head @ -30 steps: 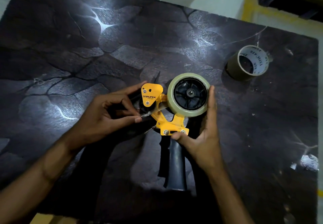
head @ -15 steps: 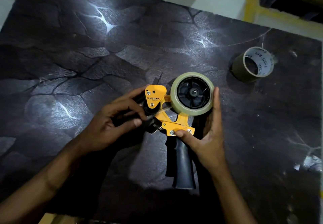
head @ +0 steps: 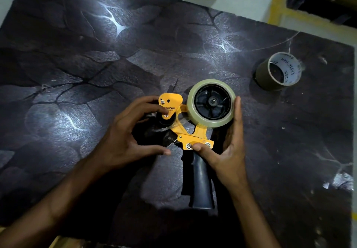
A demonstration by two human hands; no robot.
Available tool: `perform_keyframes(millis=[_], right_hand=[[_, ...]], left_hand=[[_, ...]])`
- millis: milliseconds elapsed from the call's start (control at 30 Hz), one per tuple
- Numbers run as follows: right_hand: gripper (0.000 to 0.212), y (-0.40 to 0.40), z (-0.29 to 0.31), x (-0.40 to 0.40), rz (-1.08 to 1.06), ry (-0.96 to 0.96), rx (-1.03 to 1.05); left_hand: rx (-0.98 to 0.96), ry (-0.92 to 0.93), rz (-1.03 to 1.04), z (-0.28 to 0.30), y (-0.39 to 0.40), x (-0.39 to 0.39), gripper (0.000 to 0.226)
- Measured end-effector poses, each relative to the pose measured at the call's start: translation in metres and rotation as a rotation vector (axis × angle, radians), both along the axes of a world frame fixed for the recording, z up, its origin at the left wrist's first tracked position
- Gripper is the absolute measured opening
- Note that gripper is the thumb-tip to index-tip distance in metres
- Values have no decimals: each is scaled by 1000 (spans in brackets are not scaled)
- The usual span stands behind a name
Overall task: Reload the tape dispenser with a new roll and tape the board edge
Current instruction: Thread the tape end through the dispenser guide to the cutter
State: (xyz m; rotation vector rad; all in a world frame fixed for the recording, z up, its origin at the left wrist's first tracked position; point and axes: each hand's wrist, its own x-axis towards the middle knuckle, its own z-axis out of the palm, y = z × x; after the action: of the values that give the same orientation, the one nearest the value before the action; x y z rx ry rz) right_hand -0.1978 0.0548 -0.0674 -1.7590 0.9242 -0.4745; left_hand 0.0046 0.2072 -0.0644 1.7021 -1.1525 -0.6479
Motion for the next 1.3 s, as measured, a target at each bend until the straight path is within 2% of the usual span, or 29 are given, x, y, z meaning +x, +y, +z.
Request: perform_keyframes(millis=[300, 800, 1000, 1200, 1300], right_hand=[[131, -1, -2, 0, 3, 1, 7], [126, -1, -6, -1, -7, -39, 2], [129, 0, -6, 0, -28, -38, 15], [130, 5, -3, 9, -105, -30, 22], [126, 7, -3, 17, -150, -31, -15]], left_hand=[[7, -49, -2, -4, 0, 3, 81], [-75, -99, 153, -2, -12, -1, 39], [-108, 44, 183, -9, -6, -6, 37], [-114, -139, 261, -7, -8, -6, 37], [-120, -137, 318, -13, -14, -4, 28]])
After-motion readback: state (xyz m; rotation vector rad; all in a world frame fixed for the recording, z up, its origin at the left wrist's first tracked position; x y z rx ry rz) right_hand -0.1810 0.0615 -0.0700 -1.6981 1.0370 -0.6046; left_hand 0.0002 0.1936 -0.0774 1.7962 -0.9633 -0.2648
